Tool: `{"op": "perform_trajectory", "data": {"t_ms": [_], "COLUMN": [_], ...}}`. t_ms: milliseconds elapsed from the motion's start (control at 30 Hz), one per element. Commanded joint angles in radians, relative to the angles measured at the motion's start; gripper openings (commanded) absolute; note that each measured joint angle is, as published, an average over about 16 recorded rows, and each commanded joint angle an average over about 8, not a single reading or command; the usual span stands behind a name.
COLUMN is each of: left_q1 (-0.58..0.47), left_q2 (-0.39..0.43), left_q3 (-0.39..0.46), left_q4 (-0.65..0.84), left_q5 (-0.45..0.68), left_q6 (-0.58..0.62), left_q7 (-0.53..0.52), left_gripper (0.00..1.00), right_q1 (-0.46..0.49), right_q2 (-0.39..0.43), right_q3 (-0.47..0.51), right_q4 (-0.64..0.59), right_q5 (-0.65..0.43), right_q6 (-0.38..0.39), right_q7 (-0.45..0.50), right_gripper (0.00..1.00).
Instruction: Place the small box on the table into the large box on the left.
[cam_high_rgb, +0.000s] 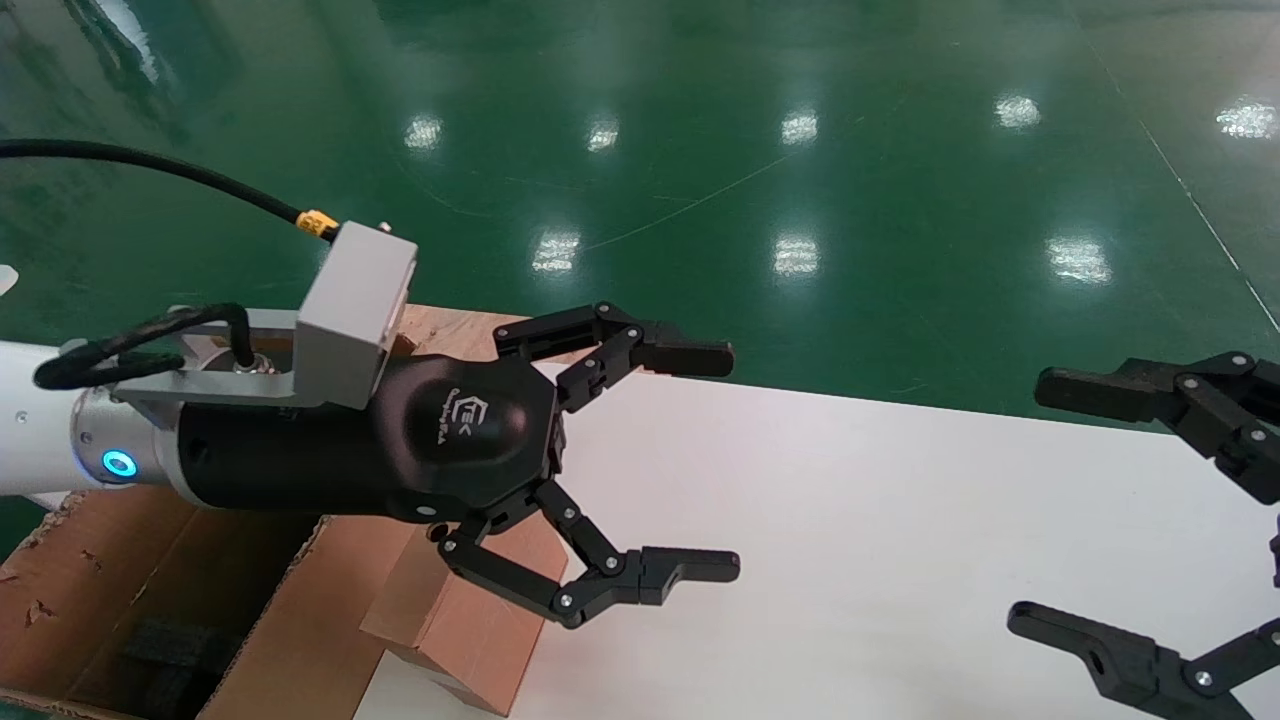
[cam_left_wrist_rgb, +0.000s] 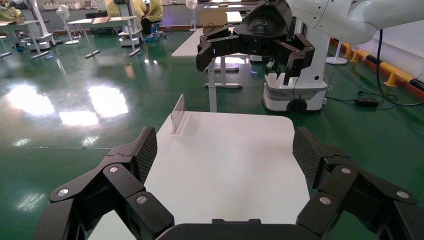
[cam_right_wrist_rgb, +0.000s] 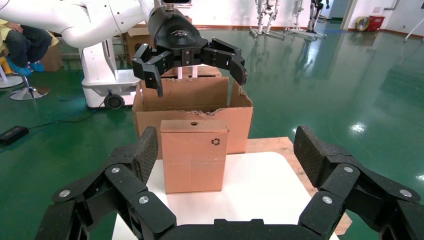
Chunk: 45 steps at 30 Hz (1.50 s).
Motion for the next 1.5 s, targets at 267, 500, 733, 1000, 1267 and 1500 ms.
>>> {"op": "perform_trajectory", "data": {"t_ms": [267, 500, 733, 1000, 1267, 1500], "left_q1": [0.000, 0.000, -0.002, -0.047, -0.161, -0.202], "left_q2": [0.000, 0.000, -0.006, -0.051, -0.072, -0.072], "left_q3": [0.000, 0.000, 0.000, 0.017, 0.080, 0.104], "left_q4": [0.000, 0.000, -0.003, -0.049, -0.075, -0.078], "left_q5": [0.000, 0.000, 0.014, 0.194, 0.428, 0.493], "left_q6": [0.000, 0.000, -0.006, -0.112, -0.167, -0.168], "left_q7": [0.000, 0.000, 0.006, 0.014, -0.042, -0.060], "left_gripper": [1.00, 1.00, 1.00, 1.00, 1.00, 1.00], "right_q1": [0.000, 0.000, 0.000, 0.001, 0.001, 0.000], "right_q2": [0.000, 0.000, 0.000, 0.000, 0.000, 0.000], "right_q3": [0.000, 0.000, 0.000, -0.001, -0.001, -0.001], "right_q4": [0.000, 0.000, 0.000, -0.001, -0.001, -0.001], "right_q5": [0.000, 0.000, 0.000, 0.000, 0.001, 0.000], "right_q6": [0.000, 0.000, 0.000, 0.000, 0.000, 0.000], "right_q7": [0.000, 0.000, 0.000, -0.001, -0.001, -0.001], "right_gripper": [0.00, 0.00, 0.00, 0.00, 0.00, 0.00]}}
